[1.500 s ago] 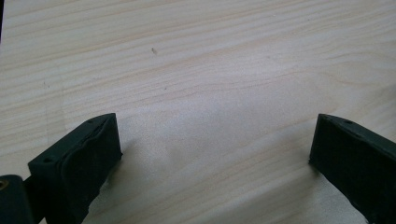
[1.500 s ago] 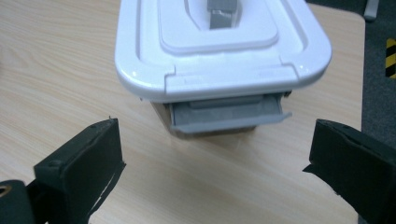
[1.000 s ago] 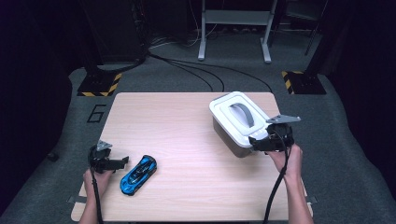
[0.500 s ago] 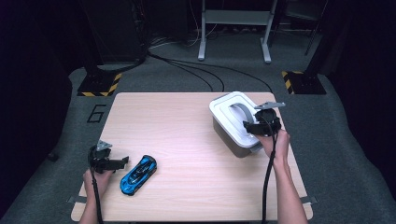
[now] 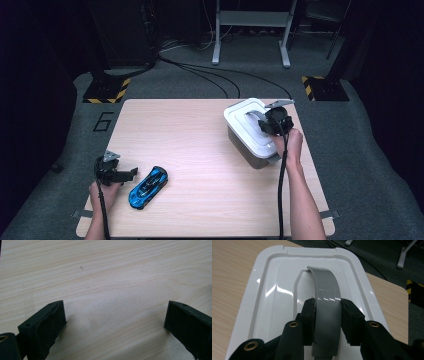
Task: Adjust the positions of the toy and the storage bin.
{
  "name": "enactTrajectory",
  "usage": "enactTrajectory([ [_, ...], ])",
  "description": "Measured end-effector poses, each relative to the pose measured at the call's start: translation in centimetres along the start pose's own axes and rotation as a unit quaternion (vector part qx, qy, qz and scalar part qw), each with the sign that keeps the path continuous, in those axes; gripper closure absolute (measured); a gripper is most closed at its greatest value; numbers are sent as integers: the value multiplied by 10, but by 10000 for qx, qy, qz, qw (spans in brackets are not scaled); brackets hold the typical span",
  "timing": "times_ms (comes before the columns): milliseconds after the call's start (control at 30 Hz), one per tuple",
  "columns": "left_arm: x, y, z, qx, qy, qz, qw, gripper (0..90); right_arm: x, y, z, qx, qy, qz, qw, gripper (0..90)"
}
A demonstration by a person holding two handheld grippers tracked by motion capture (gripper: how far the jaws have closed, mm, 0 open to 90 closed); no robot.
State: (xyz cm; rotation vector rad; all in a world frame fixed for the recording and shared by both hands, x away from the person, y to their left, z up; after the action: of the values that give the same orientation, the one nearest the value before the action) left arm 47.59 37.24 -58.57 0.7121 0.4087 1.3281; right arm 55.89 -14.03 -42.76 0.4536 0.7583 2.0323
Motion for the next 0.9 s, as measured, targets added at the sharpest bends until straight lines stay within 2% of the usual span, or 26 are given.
enactTrajectory([
  [200, 0, 0, 0, 2, -1, -2, 10000, 34, 0, -1, 0, -48, -150, 26, 9999, 672],
  [433, 0, 0, 0, -2, -1, 0, 10000, 34, 7, -3, 2, -78, -394, 172, 9990, 673],
  [767, 0, 0, 0, -1, -1, -2, 10000, 34, 33, -8, 6, -45, -481, 362, 9982, 673],
  [900, 0, 0, 0, -9, -3, -2, 10000, 34, 46, -11, 9, -44, -426, 439, 9981, 673],
])
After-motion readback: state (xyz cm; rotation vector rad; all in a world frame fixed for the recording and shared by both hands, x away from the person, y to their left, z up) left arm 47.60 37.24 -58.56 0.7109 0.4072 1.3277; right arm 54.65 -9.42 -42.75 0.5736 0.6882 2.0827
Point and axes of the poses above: each handheld gripper's, and its own axes: y roughly backward along the jaws, z roughly out of its top, x roughly to its left, the point moved 8 cm from there along -y, roughly forward along the jaws, and after that the axes turned 11 degrees about z, right-handed, at the moved point
